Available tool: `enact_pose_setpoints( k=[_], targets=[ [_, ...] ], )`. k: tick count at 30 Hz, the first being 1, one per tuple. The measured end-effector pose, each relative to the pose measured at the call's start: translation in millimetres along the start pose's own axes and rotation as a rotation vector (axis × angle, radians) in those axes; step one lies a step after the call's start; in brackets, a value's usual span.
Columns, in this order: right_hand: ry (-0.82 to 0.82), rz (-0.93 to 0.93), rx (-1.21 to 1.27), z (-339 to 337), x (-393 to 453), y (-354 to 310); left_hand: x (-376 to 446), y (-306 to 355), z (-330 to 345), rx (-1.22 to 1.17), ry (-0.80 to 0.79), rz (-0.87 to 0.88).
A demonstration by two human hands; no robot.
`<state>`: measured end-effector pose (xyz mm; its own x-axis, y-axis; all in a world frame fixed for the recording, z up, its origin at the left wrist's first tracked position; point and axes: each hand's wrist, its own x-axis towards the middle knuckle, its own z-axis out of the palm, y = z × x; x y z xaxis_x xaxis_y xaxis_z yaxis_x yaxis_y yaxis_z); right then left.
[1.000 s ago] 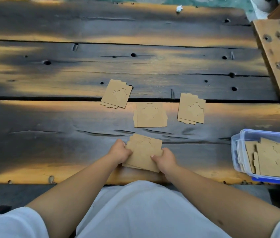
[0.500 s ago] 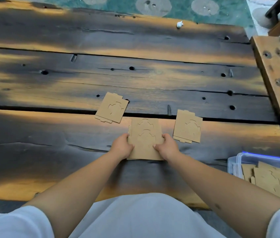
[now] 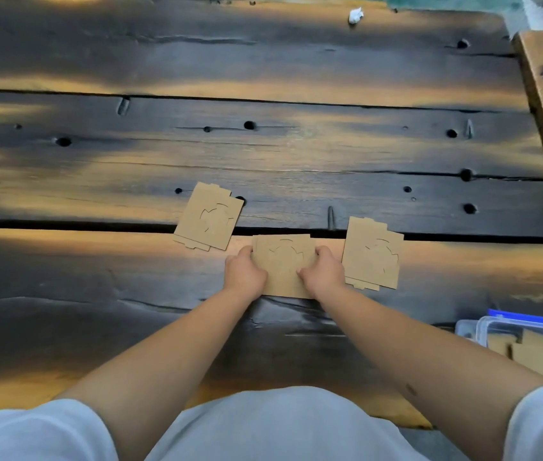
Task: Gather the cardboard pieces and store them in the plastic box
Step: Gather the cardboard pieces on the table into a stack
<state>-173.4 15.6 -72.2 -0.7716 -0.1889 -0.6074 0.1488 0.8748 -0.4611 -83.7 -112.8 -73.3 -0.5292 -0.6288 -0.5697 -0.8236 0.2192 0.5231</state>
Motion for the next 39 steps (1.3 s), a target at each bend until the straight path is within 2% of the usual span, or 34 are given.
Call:
enact_pose_setpoints(
  k=[11,21,27,39],
  targets=[
    [-0.043,0.006,0.007,3,2,8,3,-3,4,0.055,-0.008,-0.114],
    [0.0,-0.153,0.0,-6,-19,25,-16,-4,1,0.11,-0.085,0.056],
    [-0.022,-0.1,0.094,-24,-34,44,-33,6,9,0.122,-0.114,0.146],
    [0.098,0.0,0.19,-94,-16,97,-43,80,61,0.133,-0.164,0.302]
  ],
)
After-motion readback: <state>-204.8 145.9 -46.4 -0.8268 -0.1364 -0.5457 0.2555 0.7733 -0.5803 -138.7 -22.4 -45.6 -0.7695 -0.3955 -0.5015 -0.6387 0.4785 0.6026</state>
